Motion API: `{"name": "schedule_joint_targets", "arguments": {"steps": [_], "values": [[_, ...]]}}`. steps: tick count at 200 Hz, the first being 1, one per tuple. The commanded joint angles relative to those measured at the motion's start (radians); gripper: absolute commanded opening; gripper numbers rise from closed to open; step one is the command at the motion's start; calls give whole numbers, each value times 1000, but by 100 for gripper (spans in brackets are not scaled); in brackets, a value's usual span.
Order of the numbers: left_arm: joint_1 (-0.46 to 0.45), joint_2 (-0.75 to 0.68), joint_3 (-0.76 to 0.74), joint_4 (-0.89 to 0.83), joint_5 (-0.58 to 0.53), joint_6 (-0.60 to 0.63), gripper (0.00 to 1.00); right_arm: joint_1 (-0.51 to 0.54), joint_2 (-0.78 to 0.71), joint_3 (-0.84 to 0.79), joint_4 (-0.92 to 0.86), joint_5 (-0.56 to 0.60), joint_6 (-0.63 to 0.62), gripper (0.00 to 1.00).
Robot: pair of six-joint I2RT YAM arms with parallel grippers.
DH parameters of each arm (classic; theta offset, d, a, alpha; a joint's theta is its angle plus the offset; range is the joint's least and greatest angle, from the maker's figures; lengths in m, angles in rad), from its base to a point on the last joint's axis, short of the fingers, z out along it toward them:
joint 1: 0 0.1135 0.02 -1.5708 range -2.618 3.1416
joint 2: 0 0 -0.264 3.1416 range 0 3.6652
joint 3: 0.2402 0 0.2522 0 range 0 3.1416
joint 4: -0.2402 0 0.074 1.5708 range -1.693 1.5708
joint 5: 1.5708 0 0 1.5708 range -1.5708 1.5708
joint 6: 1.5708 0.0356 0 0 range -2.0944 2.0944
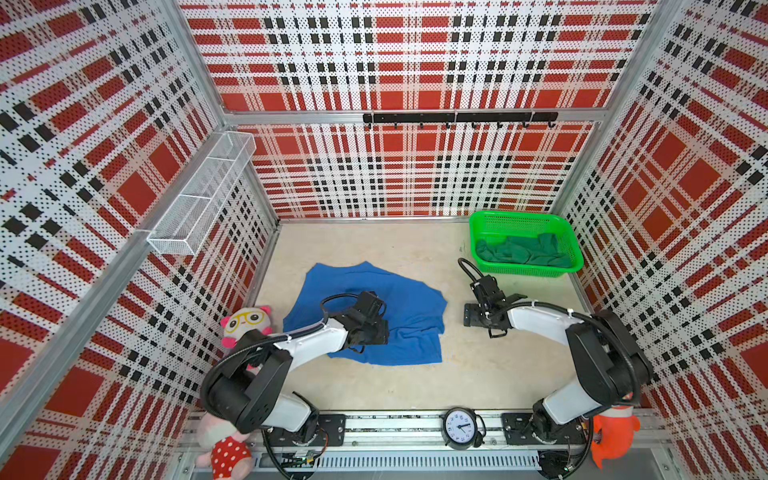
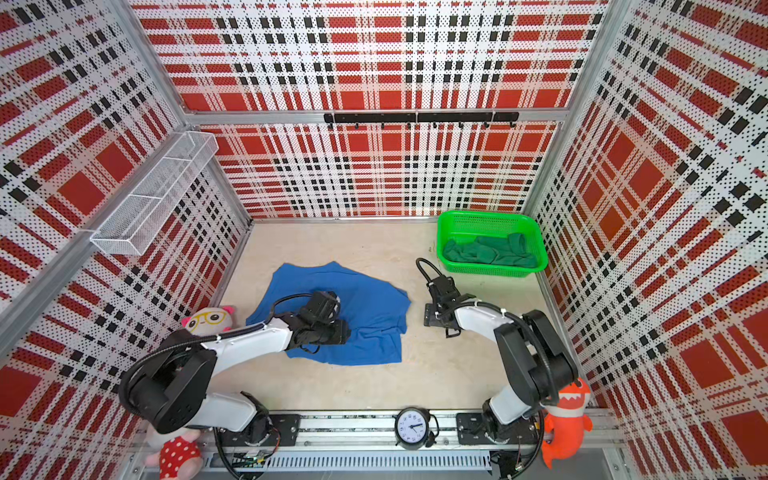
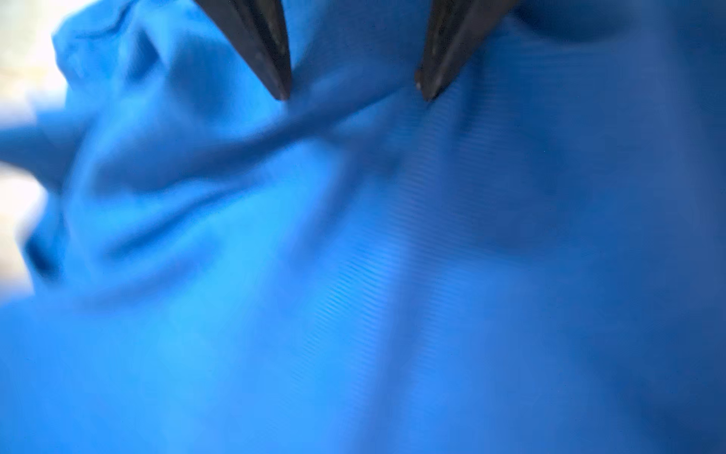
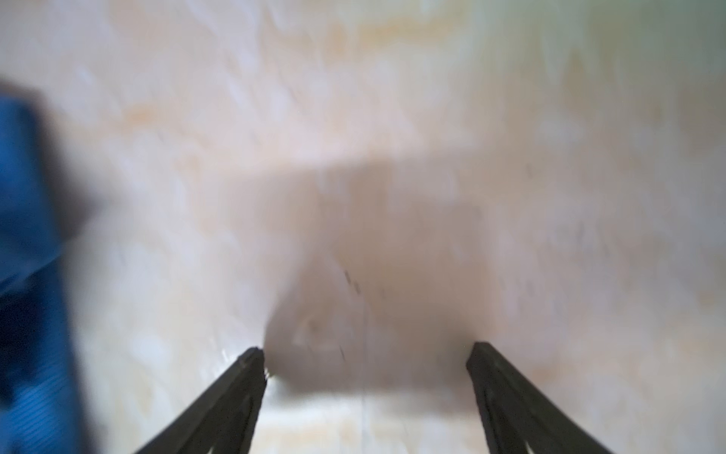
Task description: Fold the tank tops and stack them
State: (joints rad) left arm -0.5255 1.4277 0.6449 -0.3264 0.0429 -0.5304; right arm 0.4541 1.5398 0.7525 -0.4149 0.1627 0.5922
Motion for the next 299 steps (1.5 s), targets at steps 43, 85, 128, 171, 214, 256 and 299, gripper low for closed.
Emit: {"name": "schedule_joint_targets", "arguments": {"steps": [43, 85, 128, 171, 214, 256, 299], "values": [[49, 72, 344, -181, -44, 126, 59, 15, -58, 64, 10, -291, -64, 81], [-89, 119, 393, -58, 27, 35, 47, 15, 106, 219, 101, -383, -88, 28], [-191, 250, 446, 175, 61, -90, 32, 10, 144, 206, 137, -331, -17, 17], [-265, 446, 655, -19, -32, -4, 52, -46, 60, 115, 149, -283, -10, 27], [-311, 553, 738, -115, -70, 38, 54, -120, -9, 61, 183, -285, 0, 35], [-330, 624, 792, -213, -107, 87, 44, -147, -33, 53, 185, -280, -10, 40], [-331, 567, 748, -217, -170, 71, 0, -147, -30, 45, 192, -302, -9, 41]]}}
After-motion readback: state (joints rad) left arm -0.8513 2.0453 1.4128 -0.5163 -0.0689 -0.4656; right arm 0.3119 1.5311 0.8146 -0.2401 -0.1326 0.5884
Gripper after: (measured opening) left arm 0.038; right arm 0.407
